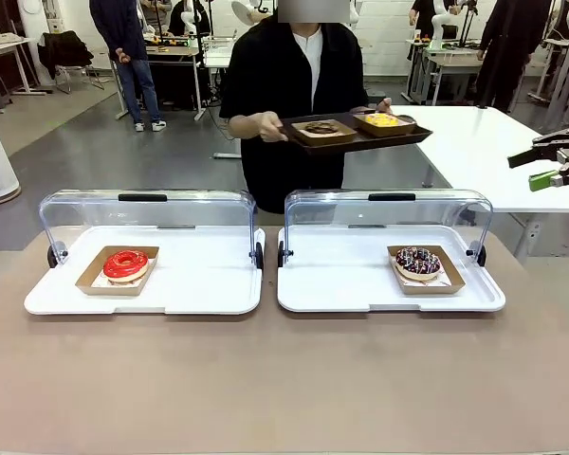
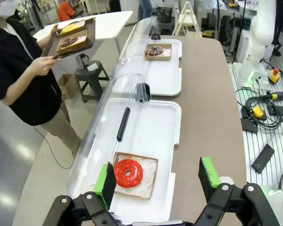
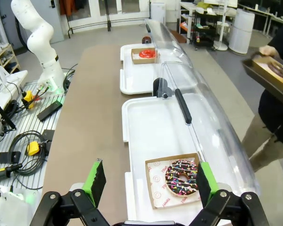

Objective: Provide the desired donut to the person.
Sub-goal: Place the picked Paper togo box onto the Handle tray extended by the person.

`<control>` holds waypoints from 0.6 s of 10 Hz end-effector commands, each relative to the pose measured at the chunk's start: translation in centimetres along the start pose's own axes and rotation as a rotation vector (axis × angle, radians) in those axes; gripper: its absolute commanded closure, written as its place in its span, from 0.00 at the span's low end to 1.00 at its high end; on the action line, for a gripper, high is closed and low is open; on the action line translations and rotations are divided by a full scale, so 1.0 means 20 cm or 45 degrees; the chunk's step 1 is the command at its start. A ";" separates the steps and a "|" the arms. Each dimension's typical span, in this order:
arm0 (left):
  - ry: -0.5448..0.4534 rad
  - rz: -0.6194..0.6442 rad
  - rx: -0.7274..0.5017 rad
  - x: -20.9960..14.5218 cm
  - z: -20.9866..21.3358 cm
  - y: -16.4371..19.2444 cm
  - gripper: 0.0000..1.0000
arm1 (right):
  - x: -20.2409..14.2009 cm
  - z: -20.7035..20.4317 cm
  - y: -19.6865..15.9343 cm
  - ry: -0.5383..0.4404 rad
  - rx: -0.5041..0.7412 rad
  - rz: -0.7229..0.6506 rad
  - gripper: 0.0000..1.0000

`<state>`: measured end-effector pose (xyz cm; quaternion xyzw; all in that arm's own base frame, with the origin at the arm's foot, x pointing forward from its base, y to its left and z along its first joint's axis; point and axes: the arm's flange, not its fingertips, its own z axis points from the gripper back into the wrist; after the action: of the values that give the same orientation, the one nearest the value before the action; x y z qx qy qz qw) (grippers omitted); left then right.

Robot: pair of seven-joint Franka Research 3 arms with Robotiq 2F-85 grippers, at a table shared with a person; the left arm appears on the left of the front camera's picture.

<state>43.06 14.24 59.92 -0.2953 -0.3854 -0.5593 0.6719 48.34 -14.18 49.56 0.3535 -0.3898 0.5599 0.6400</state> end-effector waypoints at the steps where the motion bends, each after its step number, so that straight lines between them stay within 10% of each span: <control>1: -0.083 -0.097 -0.007 -0.10 0.00 -0.02 0.08 | 0.00 -0.01 0.00 -0.007 0.005 0.001 0.00; 6: -0.087 -0.071 -0.048 -0.27 0.03 0.02 0.08 | 0.00 -0.01 0.00 -0.007 0.005 0.001 0.00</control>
<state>42.88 17.23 55.36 -0.3107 -0.3997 -0.5720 0.6454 48.35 -14.18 49.56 0.3535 -0.3898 0.5600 0.6399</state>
